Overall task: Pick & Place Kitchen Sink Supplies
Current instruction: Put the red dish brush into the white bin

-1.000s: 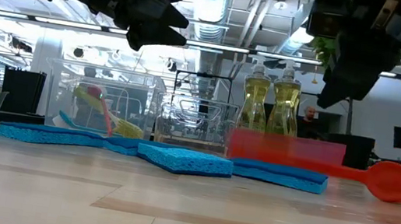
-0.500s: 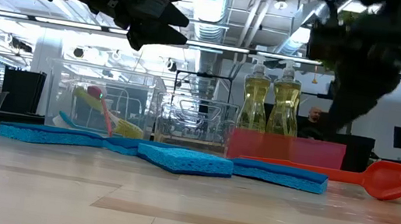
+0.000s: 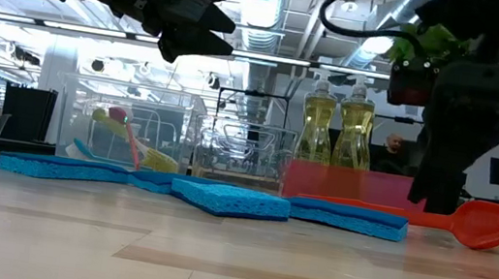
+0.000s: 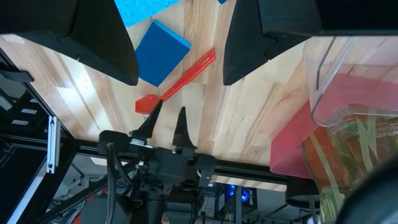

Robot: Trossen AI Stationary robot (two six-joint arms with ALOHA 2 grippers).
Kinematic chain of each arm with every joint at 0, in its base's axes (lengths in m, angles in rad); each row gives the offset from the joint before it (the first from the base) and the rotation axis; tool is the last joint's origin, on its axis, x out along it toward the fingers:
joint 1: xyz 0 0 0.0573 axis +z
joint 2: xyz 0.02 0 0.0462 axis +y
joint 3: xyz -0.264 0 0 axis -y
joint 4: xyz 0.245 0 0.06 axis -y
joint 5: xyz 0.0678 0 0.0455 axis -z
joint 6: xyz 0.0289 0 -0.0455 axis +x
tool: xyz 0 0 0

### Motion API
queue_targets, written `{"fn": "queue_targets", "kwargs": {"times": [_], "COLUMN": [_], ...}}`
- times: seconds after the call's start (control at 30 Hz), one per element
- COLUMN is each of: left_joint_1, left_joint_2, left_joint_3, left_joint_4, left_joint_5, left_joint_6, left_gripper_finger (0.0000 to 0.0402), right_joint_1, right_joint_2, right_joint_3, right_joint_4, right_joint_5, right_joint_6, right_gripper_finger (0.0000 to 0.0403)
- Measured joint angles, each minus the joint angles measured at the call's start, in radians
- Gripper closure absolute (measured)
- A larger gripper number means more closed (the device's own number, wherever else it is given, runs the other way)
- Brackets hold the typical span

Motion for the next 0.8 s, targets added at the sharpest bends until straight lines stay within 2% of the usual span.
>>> {"fn": "queue_targets", "kwargs": {"times": [0.3, 0.6, 0.8], "left_joint_1": [0.0, 0.0, 0.0], "left_joint_2": [0.0, 0.0, 0.0], "left_joint_3": [0.0, 0.0, 0.0], "left_joint_4": [0.0, 0.001, 0.001], "left_joint_5": [0.0, 0.0, 0.0], "left_joint_6": [0.0, 0.0, 0.0], "left_gripper_finger": [0.0165, 0.0165, 0.0165], "right_joint_1": [0.0, 0.001, 0.008], "right_joint_2": [0.0, 0.02, 0.121], "right_joint_3": [-0.051, -0.055, -0.053], "right_joint_4": [0.049, 0.062, 0.112], "right_joint_5": [-0.034, -0.045, -0.043], "right_joint_6": [0.003, 0.01, 0.004], "right_gripper_finger": [0.0194, 0.022, 0.0235]}}
